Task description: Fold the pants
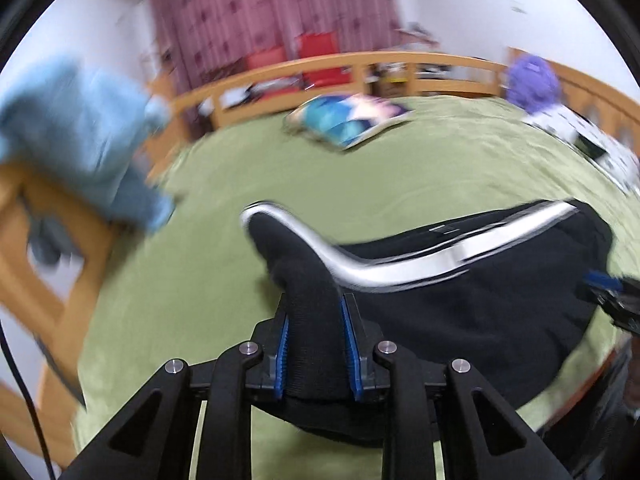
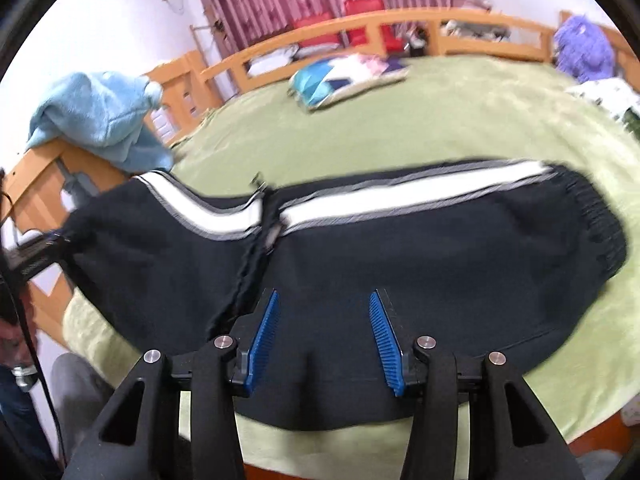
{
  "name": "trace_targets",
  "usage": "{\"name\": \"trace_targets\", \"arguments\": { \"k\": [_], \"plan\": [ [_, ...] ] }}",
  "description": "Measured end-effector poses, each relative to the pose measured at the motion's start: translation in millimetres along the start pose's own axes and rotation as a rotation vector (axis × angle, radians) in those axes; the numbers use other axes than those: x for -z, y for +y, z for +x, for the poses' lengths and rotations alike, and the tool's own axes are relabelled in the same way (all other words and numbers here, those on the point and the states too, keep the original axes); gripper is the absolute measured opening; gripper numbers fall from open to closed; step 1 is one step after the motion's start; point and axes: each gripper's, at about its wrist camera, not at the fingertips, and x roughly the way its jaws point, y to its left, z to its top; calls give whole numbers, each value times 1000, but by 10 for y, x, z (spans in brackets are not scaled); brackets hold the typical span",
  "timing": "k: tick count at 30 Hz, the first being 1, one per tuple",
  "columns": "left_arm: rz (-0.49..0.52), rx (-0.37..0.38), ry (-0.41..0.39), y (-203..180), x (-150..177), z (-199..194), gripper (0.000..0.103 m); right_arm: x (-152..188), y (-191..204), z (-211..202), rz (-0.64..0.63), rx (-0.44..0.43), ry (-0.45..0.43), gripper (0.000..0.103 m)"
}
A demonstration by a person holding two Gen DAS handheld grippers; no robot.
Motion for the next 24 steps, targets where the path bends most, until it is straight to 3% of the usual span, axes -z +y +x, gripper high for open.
{"name": "trace_targets", "arguments": {
  "k": [4, 7, 8, 12, 19, 24],
  "plan": [
    [108, 132, -32, -684, -243, -192, 19, -57, -460, -287, 70, 45, -63, 49],
    [146, 263, -1, -1147, -308, -123, 17, -38, -713, -400, 107, 65, -64, 50],
    [152, 314, 12, -1304, -306, -52, 11, -21, -794, -436, 115, 80, -63, 49],
    [128, 460, 64, -1580, -204, 140, 9, 96, -978, -556, 126, 106, -55, 50],
    [54, 392, 68, -1323, -71, 203, 11, 200, -801, -436, 80, 66, -6, 50],
    [-71, 313, 79, -719, 81, 277, 31, 95, -444, -213, 57, -25, 14, 50]
  ]
}}
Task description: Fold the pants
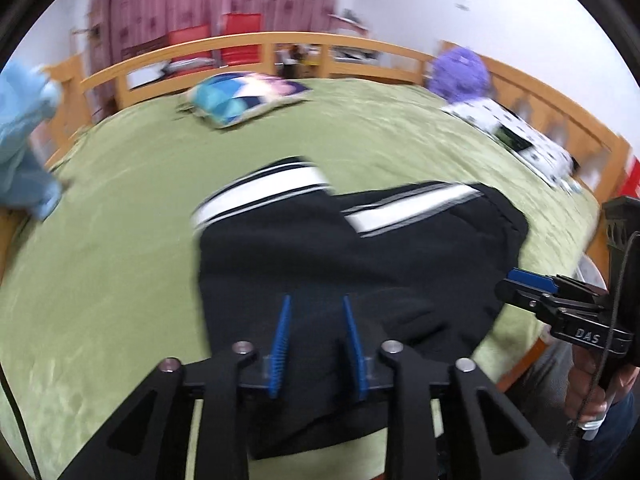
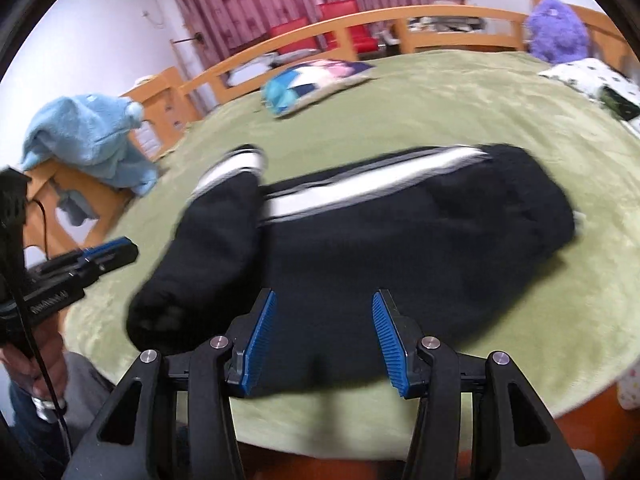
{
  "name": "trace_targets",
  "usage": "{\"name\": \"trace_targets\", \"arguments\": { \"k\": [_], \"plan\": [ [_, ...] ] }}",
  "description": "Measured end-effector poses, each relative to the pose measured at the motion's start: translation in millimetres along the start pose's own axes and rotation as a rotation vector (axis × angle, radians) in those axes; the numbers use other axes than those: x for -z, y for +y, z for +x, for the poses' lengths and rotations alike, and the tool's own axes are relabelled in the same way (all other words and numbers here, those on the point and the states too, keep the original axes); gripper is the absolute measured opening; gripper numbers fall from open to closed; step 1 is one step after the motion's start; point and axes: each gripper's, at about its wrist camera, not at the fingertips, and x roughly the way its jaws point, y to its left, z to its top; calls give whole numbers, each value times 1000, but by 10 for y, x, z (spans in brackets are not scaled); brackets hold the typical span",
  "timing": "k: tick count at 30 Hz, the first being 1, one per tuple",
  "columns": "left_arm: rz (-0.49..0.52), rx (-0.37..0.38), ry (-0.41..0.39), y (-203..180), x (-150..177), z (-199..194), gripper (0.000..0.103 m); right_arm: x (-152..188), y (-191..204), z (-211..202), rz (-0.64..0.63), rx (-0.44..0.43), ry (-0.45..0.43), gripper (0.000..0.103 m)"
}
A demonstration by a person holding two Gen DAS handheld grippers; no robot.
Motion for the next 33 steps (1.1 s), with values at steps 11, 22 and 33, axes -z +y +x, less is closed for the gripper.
{"name": "trace_targets", "arguments": {
  "k": [11, 22, 33],
  "plan": [
    [-164, -61, 46, 905, 481, -50, 34, -118, 680, 1153, 88, -69, 194, 61],
    [-167, -51, 75, 963, 332, -14, 34, -690, 749, 392, -30, -85, -75, 18],
    [-122, 11, 36, 276, -162, 191, 34, -959, -809, -166, 35, 86, -144, 17]
  ]
}}
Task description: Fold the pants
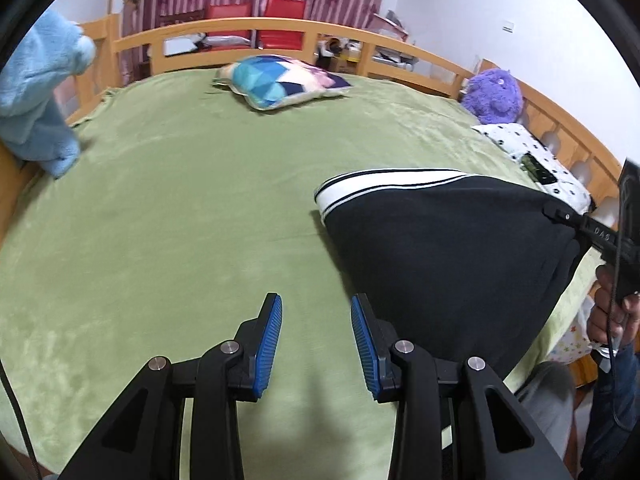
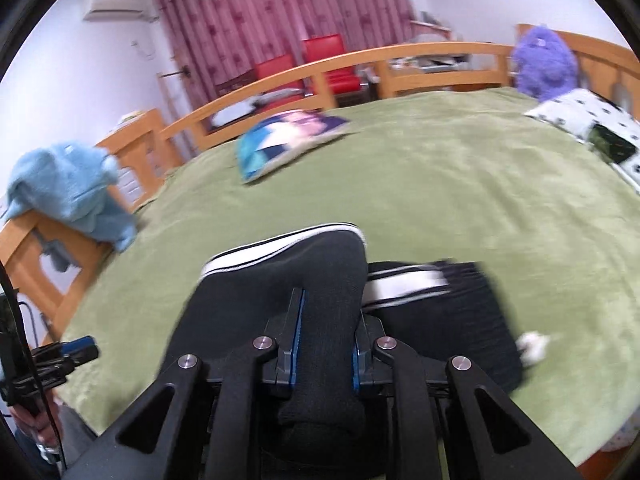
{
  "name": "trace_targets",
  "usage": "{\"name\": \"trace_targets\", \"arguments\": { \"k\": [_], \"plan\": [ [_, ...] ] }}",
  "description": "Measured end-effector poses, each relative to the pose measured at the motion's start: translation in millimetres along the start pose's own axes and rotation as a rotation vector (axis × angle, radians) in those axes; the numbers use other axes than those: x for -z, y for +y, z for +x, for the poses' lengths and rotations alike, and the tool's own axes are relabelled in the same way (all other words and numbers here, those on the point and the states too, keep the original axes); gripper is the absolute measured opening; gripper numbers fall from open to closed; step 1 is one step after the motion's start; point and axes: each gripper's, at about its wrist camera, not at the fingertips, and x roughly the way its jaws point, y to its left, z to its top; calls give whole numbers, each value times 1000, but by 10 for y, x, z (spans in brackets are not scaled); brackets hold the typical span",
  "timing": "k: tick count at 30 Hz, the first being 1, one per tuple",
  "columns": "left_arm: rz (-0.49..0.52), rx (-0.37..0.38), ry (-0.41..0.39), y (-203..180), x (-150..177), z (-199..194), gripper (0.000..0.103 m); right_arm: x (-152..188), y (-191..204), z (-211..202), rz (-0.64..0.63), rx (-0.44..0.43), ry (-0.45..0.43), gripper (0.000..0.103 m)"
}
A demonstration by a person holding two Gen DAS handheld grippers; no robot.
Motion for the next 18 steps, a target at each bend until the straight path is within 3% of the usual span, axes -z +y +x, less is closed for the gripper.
{"name": "trace_targets", "arguments": {
  "k": [6, 8, 10, 11, 15, 16, 17, 18],
  "plan": [
    [17, 69, 65, -464, -8, 374, 34, 158, -997, -80, 110, 130, -11, 17],
    [31, 82, 88, -632, -3, 497, 34, 308, -1253, 97, 146, 131, 65, 21],
    [44, 100, 112, -768, 12, 580, 34, 423, -1400, 252, 154, 112, 146, 31],
    [56, 109, 125, -842, 15, 613, 34, 453, -1437, 241, 144, 115, 150, 32],
    [89, 129, 133, -1050, 28, 616, 35, 368, -1384, -125, 124, 139, 18, 37],
    [87, 145, 134, -1100, 40, 619, 41, 346, -1327, -166, 112, 128, -8, 38],
    [89, 154, 137, -1116, 43, 627, 57, 333, -1233, -215, 79, 90, -26, 38],
    [96, 164, 139, -1166, 79, 644, 61, 332, -1143, -228, 58, 69, -24, 38]
  ]
}}
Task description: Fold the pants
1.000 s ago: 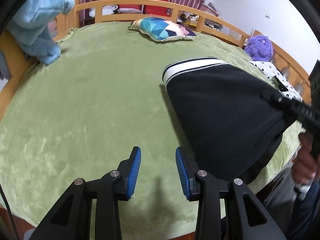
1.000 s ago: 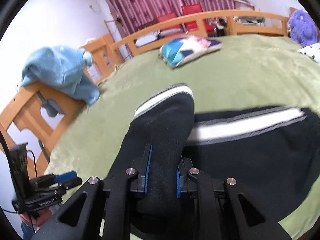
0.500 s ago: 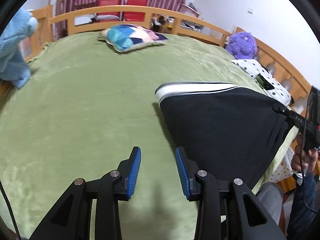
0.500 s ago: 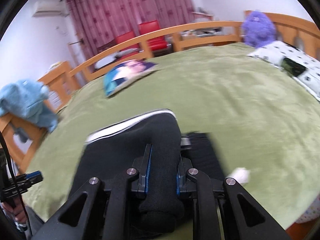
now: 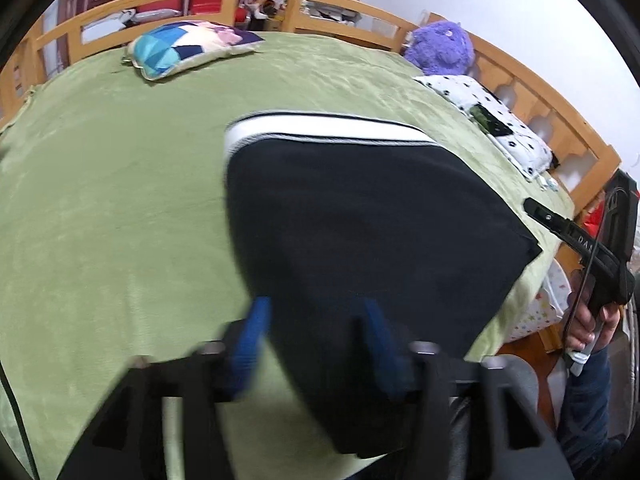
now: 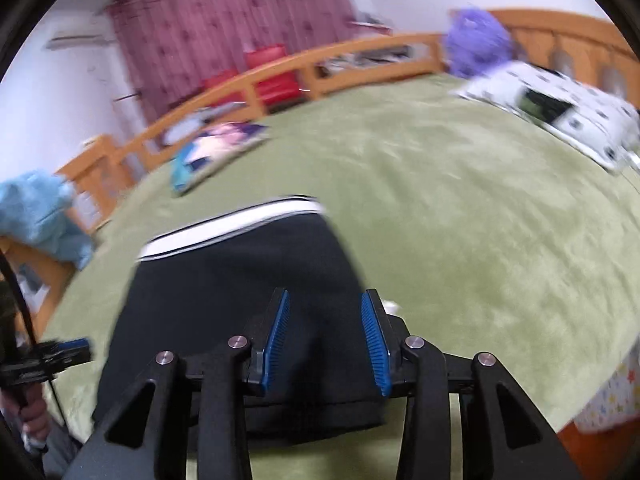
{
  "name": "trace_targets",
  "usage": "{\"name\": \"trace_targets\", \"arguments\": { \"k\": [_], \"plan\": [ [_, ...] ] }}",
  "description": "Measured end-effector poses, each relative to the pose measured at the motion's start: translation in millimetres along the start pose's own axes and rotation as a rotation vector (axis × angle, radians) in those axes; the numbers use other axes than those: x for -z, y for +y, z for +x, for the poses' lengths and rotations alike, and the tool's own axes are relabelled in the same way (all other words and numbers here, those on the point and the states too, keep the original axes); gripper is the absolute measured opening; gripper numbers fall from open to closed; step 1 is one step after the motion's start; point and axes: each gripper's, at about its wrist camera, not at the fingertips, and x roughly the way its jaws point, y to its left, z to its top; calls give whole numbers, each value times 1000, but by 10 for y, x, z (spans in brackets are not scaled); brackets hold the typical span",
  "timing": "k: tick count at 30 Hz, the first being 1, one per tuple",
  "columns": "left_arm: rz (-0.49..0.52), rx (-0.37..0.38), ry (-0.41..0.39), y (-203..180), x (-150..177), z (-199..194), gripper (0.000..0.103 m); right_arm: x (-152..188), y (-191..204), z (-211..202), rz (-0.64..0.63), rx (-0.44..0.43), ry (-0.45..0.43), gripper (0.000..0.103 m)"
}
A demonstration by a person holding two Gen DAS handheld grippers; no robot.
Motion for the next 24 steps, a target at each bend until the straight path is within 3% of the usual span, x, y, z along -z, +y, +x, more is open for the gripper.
{"name": "trace_targets", "arguments": {
  "k": [2, 4, 7, 12, 14, 15, 16, 20, 24],
  "plan": [
    [13, -5, 12, -63, 80, 64, 61, 107, 154, 105, -85, -23, 48, 38],
    [42, -15, 66, -121, 223, 215, 61, 294, 194, 323, -147, 18, 149, 38],
    [22, -12, 112, -119, 414, 393, 66, 448, 167, 459, -161, 56, 217, 39],
    [-30, 18, 61, -13, 300, 260, 66, 286, 182, 293, -186, 14, 249, 39],
    [-47, -13, 20, 84, 184, 223, 65, 155, 188, 206, -194, 23, 189, 48],
    [-61, -24, 16, 133, 113, 246, 65, 79, 165, 218, -188, 18, 170, 59],
    [-87, -26, 14, 187, 56, 275, 65, 6, 154, 250, -182, 11, 163, 64],
    [-164, -5, 5, 350, -95, 399, 65, -247, 77, 627, -146, 23, 211, 64],
    [-194, 19, 12, 400, -213, 600, 65, -286, -35, 1003, -130, 22, 293, 66]
  ]
}}
